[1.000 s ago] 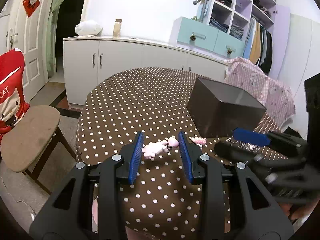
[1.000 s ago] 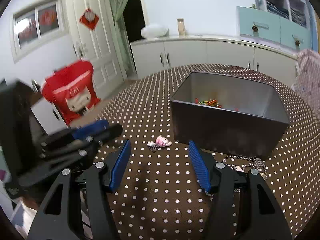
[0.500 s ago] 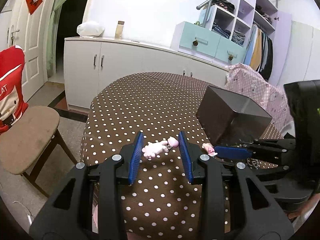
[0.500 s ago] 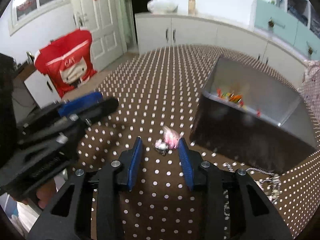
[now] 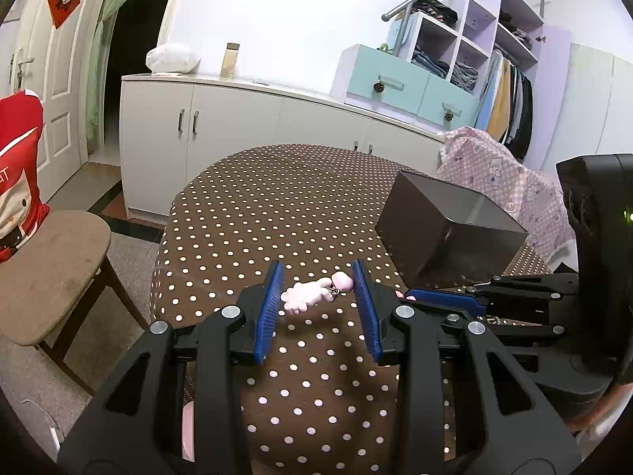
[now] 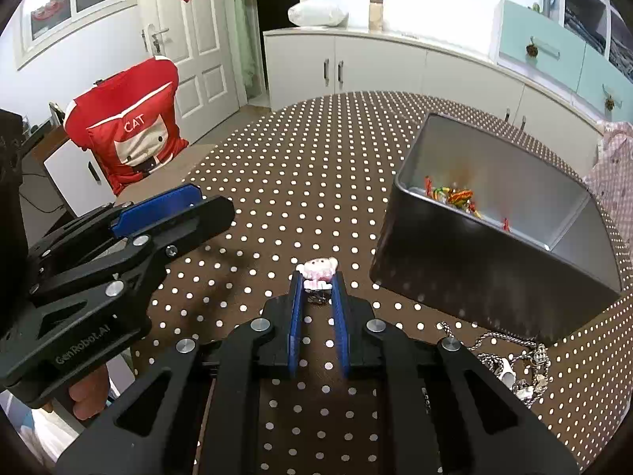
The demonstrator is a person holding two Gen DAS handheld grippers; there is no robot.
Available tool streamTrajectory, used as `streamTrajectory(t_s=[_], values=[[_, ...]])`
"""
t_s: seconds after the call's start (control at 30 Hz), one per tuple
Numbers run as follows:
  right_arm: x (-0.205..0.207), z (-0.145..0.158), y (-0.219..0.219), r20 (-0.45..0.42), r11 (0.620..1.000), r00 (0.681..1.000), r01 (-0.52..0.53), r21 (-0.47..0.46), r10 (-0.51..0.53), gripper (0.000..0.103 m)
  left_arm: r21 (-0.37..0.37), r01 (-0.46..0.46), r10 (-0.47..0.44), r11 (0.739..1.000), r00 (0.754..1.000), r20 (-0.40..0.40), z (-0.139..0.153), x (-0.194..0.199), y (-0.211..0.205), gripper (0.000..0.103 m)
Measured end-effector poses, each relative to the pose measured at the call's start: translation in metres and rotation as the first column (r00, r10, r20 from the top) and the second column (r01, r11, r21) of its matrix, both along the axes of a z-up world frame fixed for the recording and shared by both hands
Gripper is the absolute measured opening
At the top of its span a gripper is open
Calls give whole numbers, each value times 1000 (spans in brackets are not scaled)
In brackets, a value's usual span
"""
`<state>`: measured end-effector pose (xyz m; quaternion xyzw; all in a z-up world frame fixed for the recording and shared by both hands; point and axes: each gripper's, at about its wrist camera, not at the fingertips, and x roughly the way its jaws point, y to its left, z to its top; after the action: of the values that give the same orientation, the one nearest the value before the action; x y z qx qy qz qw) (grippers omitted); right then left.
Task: Organize jewelry
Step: 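Carry both pink charms over the grey box and open both tools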
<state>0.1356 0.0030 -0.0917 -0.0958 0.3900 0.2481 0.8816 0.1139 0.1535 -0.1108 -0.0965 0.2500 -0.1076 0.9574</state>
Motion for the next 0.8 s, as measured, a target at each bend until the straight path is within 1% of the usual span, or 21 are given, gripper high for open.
streamTrajectory(t_s=[0.23, 0.47, 0.8], values=[[-7, 5, -11, 14, 999, 1000, 7, 34, -7, 13, 24, 1, -2, 1000, 1000, 12, 7, -5, -11, 36], [-16, 17, -37, 35, 995, 998, 40, 91, -43, 13, 56, 11, -12, 998, 1000, 20, 12, -7, -30, 36], [-22, 39, -82, 91, 979, 988, 111, 169, -128, 13, 100, 82, -85, 992, 996, 33, 24, -7, -71, 36]])
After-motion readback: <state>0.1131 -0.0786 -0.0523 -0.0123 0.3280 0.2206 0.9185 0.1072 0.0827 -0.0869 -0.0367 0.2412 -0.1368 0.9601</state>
